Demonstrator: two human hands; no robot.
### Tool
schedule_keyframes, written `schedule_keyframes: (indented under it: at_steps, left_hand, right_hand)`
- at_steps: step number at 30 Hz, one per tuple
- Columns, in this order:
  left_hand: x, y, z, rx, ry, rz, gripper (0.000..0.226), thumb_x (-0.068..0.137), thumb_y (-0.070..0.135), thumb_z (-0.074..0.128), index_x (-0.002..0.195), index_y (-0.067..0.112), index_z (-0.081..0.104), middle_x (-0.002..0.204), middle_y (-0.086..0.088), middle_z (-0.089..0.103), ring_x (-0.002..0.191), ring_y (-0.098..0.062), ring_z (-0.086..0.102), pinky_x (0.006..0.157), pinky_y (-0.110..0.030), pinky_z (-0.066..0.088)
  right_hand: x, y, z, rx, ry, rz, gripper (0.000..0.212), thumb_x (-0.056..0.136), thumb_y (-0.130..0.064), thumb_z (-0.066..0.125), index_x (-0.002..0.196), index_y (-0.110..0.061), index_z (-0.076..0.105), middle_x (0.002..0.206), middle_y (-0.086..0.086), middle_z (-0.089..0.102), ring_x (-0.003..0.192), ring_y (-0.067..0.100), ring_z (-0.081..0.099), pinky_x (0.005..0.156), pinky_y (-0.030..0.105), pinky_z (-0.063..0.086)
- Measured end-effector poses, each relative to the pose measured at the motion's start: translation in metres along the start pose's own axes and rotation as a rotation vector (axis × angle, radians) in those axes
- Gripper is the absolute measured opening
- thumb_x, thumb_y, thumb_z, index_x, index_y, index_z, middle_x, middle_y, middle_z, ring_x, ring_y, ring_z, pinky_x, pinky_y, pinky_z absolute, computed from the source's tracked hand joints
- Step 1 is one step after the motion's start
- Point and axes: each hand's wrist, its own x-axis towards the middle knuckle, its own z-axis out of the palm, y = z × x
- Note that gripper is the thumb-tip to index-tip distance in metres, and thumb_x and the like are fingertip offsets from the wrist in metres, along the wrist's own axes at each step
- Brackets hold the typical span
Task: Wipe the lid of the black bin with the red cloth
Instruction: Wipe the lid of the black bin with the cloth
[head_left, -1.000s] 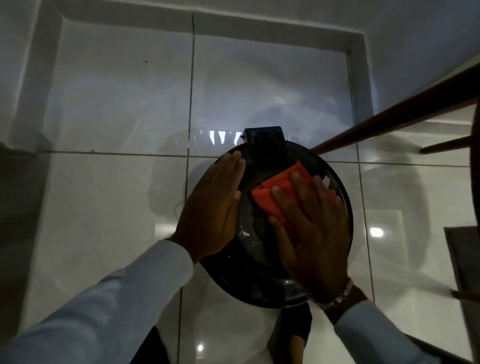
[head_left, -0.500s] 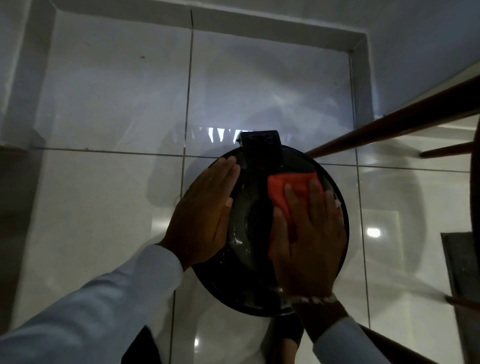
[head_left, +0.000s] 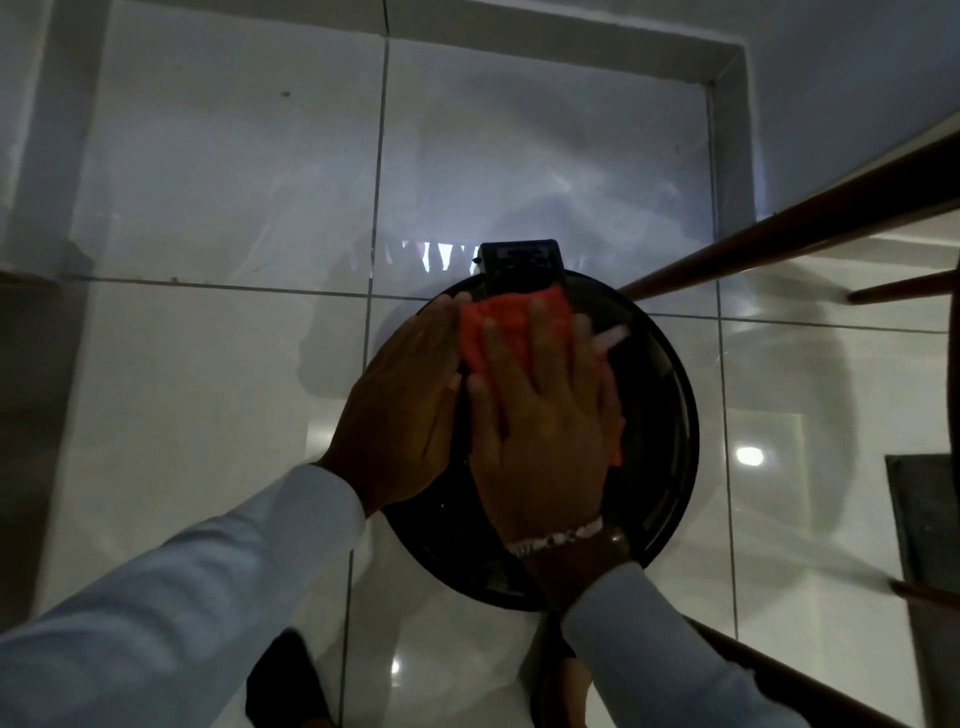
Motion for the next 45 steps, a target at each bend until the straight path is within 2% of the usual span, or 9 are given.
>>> schedule_keyframes:
  at_steps: [4, 9, 13, 16, 22, 25, 29, 35, 45]
  left_hand:
    - [-0.001, 0.001, -0.002, 0.069, -0.021, -0.009, 0.051, 0.096, 0.023, 0.033, 0.143, 0.003, 0.032, 0.153, -0.01, 0.028, 0.146, -0.023, 0.023, 0.121, -0.032, 0.017]
    - [-0.001, 0.002, 0.0, 0.057, -0.002, -0.025, 0.048, 0.096, 0.016, 0.034, 0.143, 0.004, 0.033, 0.152, -0.007, 0.027, 0.145, -0.021, 0.022, 0.121, -0.026, 0.013]
    - [0.001, 0.002, -0.001, -0.083, 0.029, -0.03, 0.045, 0.095, 0.011, 0.042, 0.139, 0.002, 0.035, 0.145, -0.01, 0.037, 0.139, -0.012, 0.029, 0.12, -0.028, 0.02]
    - [-0.001, 0.008, -0.005, 0.018, 0.007, -0.043, 0.049, 0.094, 0.014, 0.047, 0.138, -0.004, 0.037, 0.148, -0.018, 0.037, 0.142, -0.024, 0.029, 0.121, -0.035, 0.02]
    - [-0.001, 0.059, -0.013, -0.191, 0.317, -0.252, 0.047, 0.096, 0.012, 0.038, 0.14, -0.002, 0.034, 0.149, -0.02, 0.036, 0.142, -0.033, 0.031, 0.117, -0.052, 0.028]
    - [-0.029, 0.102, 0.02, 0.002, 0.114, 0.02, 0.061, 0.096, 0.043, 0.036, 0.148, 0.015, 0.024, 0.157, -0.011, 0.027, 0.147, -0.028, 0.018, 0.119, -0.054, 0.018]
    - [-0.049, 0.083, 0.04, 0.406, -0.107, 0.026, 0.069, 0.084, 0.062, 0.046, 0.144, 0.029, 0.036, 0.155, -0.007, 0.034, 0.147, -0.03, 0.018, 0.114, -0.061, 0.019]
    - [-0.052, 0.073, 0.058, 0.379, 0.183, -0.039, 0.06, 0.078, 0.054, 0.057, 0.127, 0.019, 0.058, 0.144, -0.014, 0.048, 0.141, -0.035, 0.03, 0.116, -0.057, 0.016]
    - [-0.072, 0.098, 0.091, 0.274, 0.514, -0.51, 0.06, 0.083, 0.052, 0.055, 0.133, 0.02, 0.047, 0.151, -0.015, 0.029, 0.144, -0.039, 0.018, 0.113, -0.062, 0.023]
  right_hand:
    - [-0.049, 0.033, -0.015, 0.011, -0.045, -0.191, 0.046, 0.096, -0.042, 0.042, 0.137, -0.024, 0.049, 0.152, 0.009, 0.04, 0.145, 0.033, 0.028, 0.112, 0.061, 0.031]
    - [0.016, 0.024, -0.009, 0.034, -0.005, 0.132, 0.052, 0.096, -0.045, 0.034, 0.144, -0.026, 0.038, 0.158, 0.008, 0.032, 0.149, 0.032, 0.02, 0.12, 0.057, 0.021]
    - [0.009, -0.001, -0.004, 0.045, -0.116, -0.094, 0.055, 0.098, -0.045, 0.033, 0.149, -0.027, 0.028, 0.161, 0.003, 0.024, 0.151, 0.026, 0.012, 0.122, 0.054, 0.016]
    - [-0.034, 0.015, -0.027, 0.258, -0.228, -0.173, 0.055, 0.096, -0.046, 0.032, 0.148, -0.029, 0.028, 0.161, -0.003, 0.024, 0.151, 0.017, 0.011, 0.122, 0.052, 0.016]
    - [0.008, 0.062, -0.053, 0.467, -0.084, 0.203, 0.047, 0.092, -0.02, 0.032, 0.138, -0.027, 0.034, 0.155, 0.004, 0.033, 0.147, 0.018, 0.017, 0.12, 0.057, 0.022]
    - [0.014, 0.066, -0.035, 0.359, -0.147, 0.138, 0.047, 0.094, -0.018, 0.041, 0.14, -0.017, 0.04, 0.155, 0.009, 0.032, 0.148, 0.027, 0.019, 0.118, 0.06, 0.023]
    - [0.006, 0.074, -0.017, 0.269, -0.001, 0.042, 0.045, 0.094, -0.021, 0.042, 0.137, -0.007, 0.047, 0.149, 0.02, 0.043, 0.142, 0.037, 0.03, 0.11, 0.067, 0.033]
    - [0.004, 0.076, -0.013, 0.302, 0.071, 0.036, 0.047, 0.093, -0.02, 0.032, 0.134, -0.009, 0.051, 0.146, 0.018, 0.047, 0.141, 0.032, 0.03, 0.113, 0.061, 0.03]
    - [0.007, 0.068, -0.015, 0.338, 0.084, 0.098, 0.044, 0.091, -0.006, 0.04, 0.133, -0.009, 0.053, 0.146, 0.016, 0.047, 0.143, 0.033, 0.032, 0.116, 0.059, 0.028]
